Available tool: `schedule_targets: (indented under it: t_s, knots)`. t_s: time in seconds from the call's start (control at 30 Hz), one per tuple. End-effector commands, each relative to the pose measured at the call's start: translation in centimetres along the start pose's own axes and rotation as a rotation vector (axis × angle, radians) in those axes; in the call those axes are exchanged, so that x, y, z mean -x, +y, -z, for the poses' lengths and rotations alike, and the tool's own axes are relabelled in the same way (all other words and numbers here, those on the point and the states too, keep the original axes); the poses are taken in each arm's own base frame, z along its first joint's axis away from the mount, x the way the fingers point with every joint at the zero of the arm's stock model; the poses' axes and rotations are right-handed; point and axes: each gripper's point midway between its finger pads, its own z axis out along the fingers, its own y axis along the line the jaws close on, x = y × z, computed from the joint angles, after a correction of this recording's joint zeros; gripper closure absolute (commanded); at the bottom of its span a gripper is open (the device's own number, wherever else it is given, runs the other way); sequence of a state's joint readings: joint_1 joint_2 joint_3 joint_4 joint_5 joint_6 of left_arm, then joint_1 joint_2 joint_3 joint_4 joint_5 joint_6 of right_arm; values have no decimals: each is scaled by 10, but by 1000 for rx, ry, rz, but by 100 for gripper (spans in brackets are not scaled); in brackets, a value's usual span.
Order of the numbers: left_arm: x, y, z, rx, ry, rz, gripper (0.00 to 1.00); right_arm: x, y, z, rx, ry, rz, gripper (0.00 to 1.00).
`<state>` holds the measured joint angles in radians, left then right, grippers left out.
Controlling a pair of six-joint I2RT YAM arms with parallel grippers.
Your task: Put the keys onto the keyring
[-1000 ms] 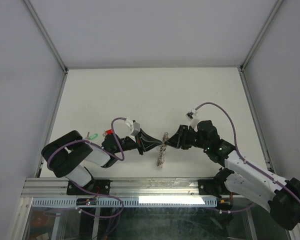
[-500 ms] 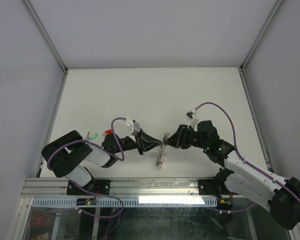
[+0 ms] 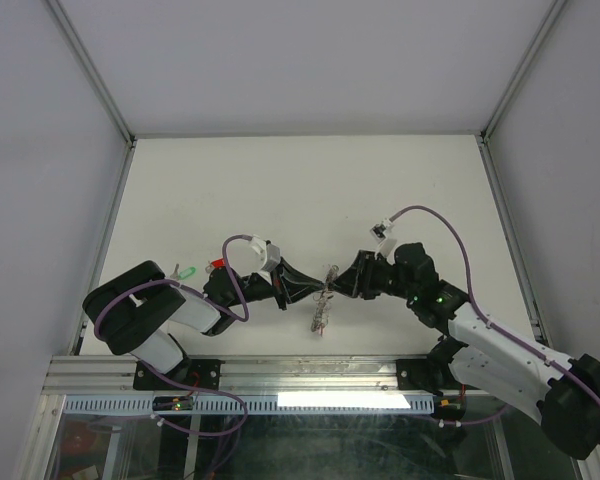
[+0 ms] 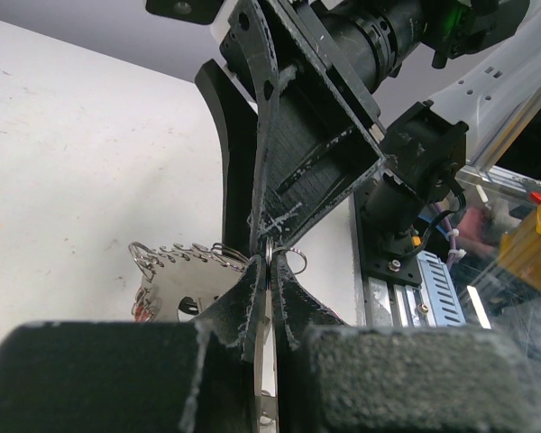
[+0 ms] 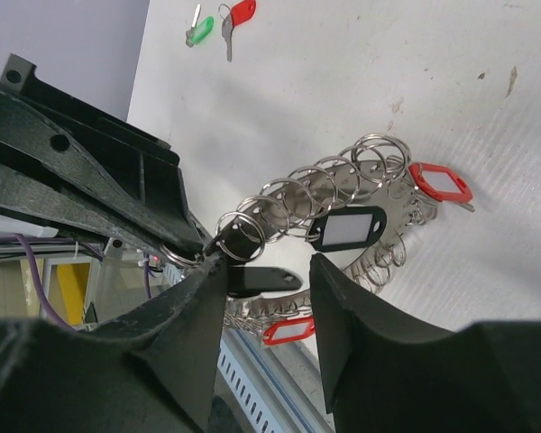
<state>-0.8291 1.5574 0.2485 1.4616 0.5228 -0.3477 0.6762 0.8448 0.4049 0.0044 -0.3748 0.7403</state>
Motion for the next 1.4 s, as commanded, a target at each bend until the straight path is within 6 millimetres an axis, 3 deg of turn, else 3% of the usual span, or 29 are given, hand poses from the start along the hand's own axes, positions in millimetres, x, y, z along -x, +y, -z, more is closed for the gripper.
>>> schedule_targets:
  t_s: [0.0,0.13,0.2,0.53,0.7,0.83,1.07,1.23,1.37]
  knots:
    - [51,-13,-5,-56,-172,-107,100,0,9,-3,44,-10,20,55]
    - [51,-13,-5,-57,-171,-107,100,-5,10,-6,49,8,24,55]
    - [51,-13,-5,-58,-170,-109,100,-19,23,-2,105,85,-52,50]
    - [51,-12,-5,-57,-169,-110,100,-26,16,-4,40,125,-62,49]
    - [51,-13,-5,-58,-167,-111,100,-6,-6,5,-111,18,8,50]
    - [51,-12,-5,-55,-166,-112,100,4,-9,15,-148,-41,29,49]
    - [50,-13,-4,-55,-164,-112,100,13,20,18,23,-105,109,50]
    - [49,-13,-2,-54,-161,-108,100,24,44,28,140,-155,341,61]
    - [46,-16,-2,-69,-151,-106,100,25,66,36,267,-184,544,62]
